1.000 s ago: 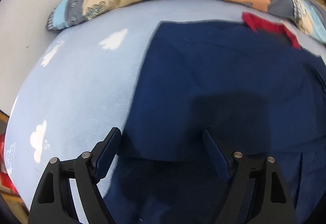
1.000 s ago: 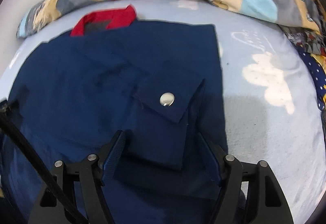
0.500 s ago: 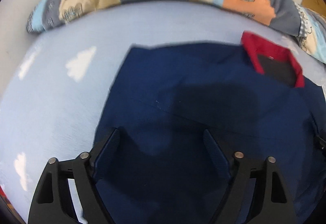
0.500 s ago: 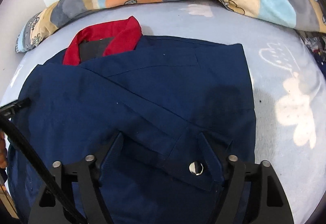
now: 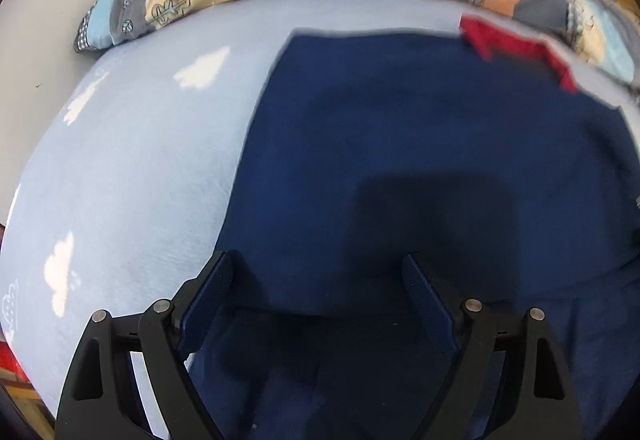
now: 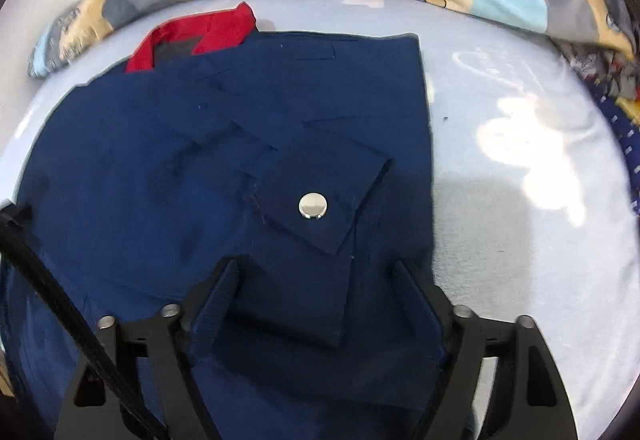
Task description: Fold large clothes
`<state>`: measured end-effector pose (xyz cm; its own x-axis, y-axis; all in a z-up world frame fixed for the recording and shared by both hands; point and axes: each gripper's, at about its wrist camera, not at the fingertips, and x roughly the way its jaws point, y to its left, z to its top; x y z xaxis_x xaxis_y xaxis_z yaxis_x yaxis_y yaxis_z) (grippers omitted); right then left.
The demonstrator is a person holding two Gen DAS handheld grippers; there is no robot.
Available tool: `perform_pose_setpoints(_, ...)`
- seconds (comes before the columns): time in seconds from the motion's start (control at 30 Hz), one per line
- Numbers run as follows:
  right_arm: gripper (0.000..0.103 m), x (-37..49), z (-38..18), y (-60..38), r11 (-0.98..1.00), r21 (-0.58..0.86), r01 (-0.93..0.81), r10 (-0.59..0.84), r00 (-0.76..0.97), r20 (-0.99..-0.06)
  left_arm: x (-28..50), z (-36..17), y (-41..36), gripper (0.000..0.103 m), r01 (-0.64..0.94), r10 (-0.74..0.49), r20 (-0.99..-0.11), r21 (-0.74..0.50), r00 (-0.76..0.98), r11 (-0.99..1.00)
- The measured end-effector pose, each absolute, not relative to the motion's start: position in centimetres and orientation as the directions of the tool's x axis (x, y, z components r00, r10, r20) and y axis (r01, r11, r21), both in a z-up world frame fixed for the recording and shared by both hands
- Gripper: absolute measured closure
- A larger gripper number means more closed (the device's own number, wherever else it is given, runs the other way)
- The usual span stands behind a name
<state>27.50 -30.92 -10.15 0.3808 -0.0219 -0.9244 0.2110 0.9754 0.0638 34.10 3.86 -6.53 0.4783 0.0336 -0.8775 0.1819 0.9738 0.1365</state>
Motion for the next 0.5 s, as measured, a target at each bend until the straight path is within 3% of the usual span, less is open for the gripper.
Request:
perform_pose_setpoints(0.1,0.018,26.4,-8.5,-30.6,0.974,0.083,0.211,-0.006,0.391,-0.92,32.7,-4.8,4.5,0.015,0.169,0.0,-0.86,0.1,0.511,0.981)
perform_pose_setpoints(0.23,0.017,22.4,-4.4,-30.7,0.958,0.236,0.162,0.134,0.473,-0.871,29.6,-1.1,6.8,0.015,0.252,-0.105,-0.824,0.048,0.557,0.966)
perform_pose_setpoints(0.43,0.014,12.3,-0.3,-29.8,0.938,0.336,-0.079,0.332,0.474,-0.816,20.7,2.4,15.4,0.015,0.361,-0.273,-0.811,-0.082,0.517,0.929)
perform_pose_setpoints(0.5,0.013,8.5,-0.1,-29.6,0.932,0.343,-0.118,0.358,0.455,-0.816,17.4,2.0,17.6,0.015,0.349,-0.245,-0.823,-0.061,0.513,0.935)
